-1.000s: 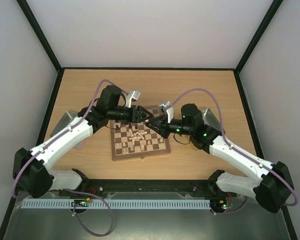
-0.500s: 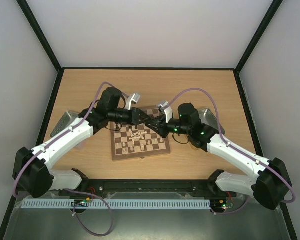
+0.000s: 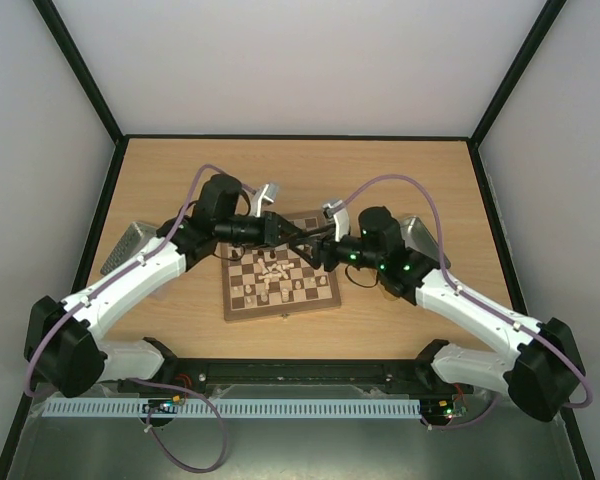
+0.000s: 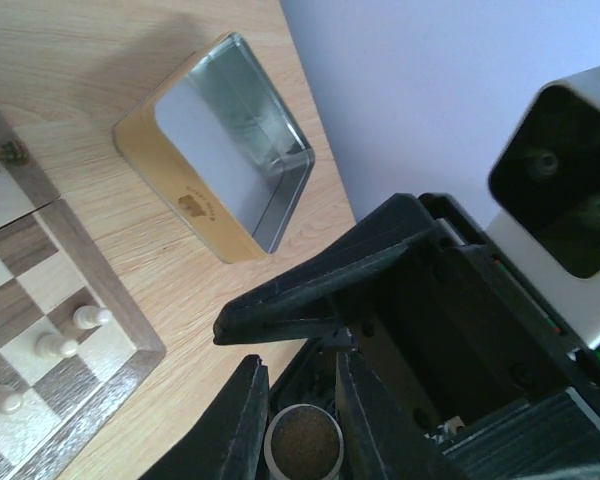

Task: Set up the chess pieces on the board
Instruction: Place the chess piece on the chessboard.

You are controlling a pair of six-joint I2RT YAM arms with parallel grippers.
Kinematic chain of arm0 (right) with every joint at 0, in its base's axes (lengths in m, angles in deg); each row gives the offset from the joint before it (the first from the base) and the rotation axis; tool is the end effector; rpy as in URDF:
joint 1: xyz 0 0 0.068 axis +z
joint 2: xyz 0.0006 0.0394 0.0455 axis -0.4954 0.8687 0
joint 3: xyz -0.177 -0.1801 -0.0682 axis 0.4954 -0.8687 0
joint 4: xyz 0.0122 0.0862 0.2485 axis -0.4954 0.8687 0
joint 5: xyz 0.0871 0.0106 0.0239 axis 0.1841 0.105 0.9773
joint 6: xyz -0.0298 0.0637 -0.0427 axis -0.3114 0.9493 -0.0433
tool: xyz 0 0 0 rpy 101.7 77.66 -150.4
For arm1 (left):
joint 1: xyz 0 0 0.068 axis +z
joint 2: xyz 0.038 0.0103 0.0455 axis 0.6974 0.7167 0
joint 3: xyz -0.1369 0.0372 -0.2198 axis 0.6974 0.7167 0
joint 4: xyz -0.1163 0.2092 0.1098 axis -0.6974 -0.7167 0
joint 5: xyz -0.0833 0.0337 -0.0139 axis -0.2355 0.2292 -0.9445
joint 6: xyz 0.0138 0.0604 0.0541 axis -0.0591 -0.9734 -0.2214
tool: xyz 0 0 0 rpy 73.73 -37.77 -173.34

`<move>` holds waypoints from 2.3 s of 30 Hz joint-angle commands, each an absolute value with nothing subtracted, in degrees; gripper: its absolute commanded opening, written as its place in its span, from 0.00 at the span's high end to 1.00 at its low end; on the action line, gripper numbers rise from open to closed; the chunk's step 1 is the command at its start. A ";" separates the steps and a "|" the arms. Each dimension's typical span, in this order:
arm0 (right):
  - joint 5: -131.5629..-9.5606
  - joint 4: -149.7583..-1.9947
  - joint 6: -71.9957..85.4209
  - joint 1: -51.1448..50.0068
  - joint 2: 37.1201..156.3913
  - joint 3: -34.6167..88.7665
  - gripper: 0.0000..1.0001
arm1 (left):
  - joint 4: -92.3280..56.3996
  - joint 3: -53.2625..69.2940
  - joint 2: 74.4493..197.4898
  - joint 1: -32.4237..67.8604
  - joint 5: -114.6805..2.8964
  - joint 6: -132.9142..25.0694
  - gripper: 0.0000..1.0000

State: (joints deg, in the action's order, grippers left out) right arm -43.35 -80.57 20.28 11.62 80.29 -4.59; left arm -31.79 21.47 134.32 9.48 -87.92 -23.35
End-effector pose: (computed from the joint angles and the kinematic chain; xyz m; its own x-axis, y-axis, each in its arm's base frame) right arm 0.1917 0.2231 0.2728 -0.5326 -0.0876 -0.8419 -0.8190 0.3042 0.4865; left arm 0.2353 -0.2195 0.2917 -0.8845 -0.0097 -0.4665 0.4256 0.3930 -0.8151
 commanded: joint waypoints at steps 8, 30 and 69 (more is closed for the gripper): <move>-53.52 -111.49 62.20 11.54 69.41 -17.40 0.41 | -11.27 23.84 130.23 8.92 -84.60 -4.77 0.90; -52.74 -121.30 76.71 11.56 72.22 -15.83 0.76 | 3.68 27.41 129.63 8.88 -84.33 6.64 0.90; -71.26 -29.41 37.56 21.64 93.43 12.59 0.98 | -43.19 26.63 116.93 11.85 -31.48 -39.78 0.24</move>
State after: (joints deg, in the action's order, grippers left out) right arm -67.92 -41.03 41.83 18.25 88.40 7.14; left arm -42.35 26.45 118.58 11.40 -36.34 -35.35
